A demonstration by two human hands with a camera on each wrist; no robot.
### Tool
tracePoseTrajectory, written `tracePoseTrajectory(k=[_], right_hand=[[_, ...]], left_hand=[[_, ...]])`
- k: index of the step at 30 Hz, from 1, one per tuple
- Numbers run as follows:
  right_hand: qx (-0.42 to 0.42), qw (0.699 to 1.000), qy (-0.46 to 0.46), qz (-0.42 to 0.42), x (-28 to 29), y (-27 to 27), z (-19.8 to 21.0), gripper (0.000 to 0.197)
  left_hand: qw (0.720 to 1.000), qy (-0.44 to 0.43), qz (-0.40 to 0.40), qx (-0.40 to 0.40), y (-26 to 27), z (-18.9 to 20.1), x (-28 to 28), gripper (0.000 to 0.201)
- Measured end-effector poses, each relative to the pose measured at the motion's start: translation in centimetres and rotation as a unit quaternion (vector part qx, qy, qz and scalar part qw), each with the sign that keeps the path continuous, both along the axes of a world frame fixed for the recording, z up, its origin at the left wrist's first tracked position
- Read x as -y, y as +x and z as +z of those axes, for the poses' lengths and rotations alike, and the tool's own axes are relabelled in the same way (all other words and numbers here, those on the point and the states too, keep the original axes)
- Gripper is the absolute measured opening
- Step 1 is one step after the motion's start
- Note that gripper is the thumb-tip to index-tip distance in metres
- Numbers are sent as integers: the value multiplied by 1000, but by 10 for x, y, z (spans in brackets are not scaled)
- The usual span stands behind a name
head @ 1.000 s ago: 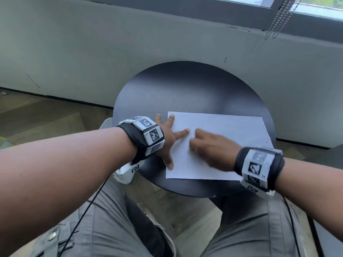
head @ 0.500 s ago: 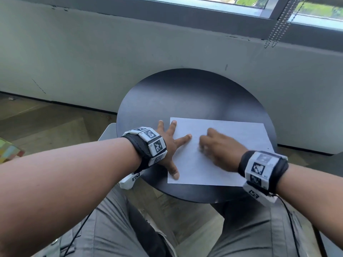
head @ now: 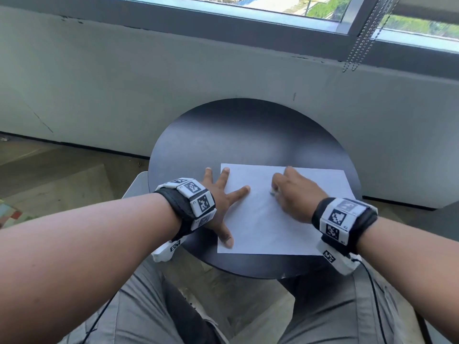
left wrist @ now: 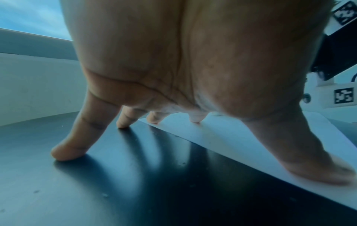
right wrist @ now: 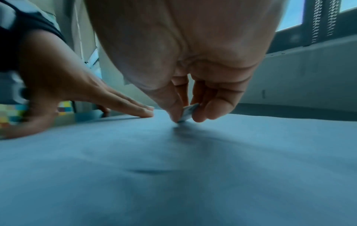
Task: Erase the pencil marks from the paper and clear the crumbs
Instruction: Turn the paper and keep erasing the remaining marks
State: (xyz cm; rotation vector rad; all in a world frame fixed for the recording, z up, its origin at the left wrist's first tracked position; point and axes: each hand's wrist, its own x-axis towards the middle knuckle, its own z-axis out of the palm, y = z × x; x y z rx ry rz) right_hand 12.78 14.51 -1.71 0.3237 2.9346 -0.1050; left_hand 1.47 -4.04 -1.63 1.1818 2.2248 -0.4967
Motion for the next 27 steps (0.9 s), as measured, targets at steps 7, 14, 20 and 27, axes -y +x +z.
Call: tracePoseTrajectory(k=[7, 14, 20, 27], right_hand=[[39, 980, -63, 186, 46, 38, -1, 10], [1, 999, -28, 21, 12, 24, -2, 14], [19, 990, -69, 124, 36, 43, -7, 7], [-7, 998, -33, -44, -21, 32, -9, 8]], left_hand=[[1000, -10, 2, 9, 1, 1, -2, 141], [1000, -7, 4, 12, -1, 1, -2, 141], [1000, -7, 1, 10, 1, 1, -1, 141], [1000, -2, 2, 12, 0, 1, -2, 140]])
